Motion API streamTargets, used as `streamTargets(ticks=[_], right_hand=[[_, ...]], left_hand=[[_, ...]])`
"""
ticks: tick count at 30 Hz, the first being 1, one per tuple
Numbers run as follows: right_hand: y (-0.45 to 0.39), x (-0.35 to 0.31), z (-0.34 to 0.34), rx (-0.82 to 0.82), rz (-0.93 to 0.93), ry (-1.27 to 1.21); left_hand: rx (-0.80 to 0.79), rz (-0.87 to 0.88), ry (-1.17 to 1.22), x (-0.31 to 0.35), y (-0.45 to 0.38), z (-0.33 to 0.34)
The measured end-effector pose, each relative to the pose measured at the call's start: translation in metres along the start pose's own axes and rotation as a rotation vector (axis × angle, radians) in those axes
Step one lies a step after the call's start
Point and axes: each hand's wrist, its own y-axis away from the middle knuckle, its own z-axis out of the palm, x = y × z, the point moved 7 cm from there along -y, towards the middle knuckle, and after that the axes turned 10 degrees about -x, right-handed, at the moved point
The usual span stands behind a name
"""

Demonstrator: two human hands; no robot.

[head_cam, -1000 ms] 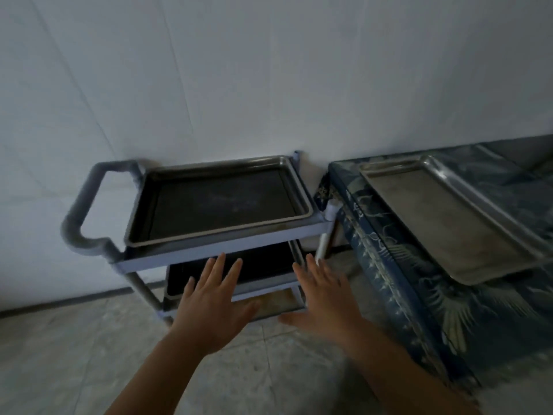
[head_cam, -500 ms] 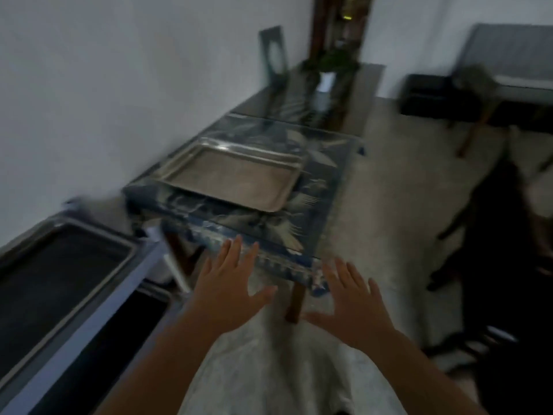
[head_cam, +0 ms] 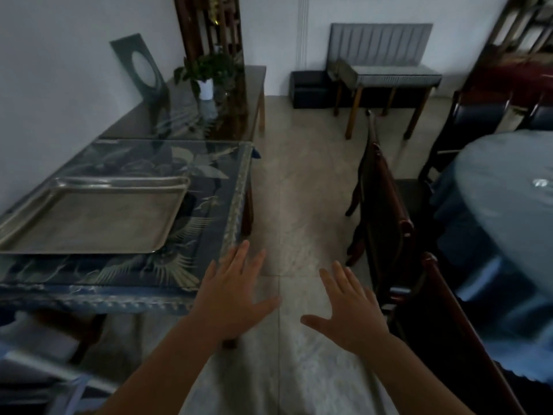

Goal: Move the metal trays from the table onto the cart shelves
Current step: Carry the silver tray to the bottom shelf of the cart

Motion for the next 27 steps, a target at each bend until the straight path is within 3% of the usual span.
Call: streamTargets(ticks=[11, 20, 27], right_hand=[[-0.102, 0.084, -0.049, -0.013, 0.038, -0.006], [-0.251, 0.096, -0.096, -0.039, 0.04, 0.013], [-0.379, 0.105, -0.142, -0.03, 0.08, 0.015]], left_hand=[[-0.023, -0.012, -0.031, 0.026, -0.127, -0.007], [0.032, -0.006, -0.015, -0.021, -0.292, -0.056], [-0.016, 0.013, -0.049, -0.053, -0.408, -0.114]])
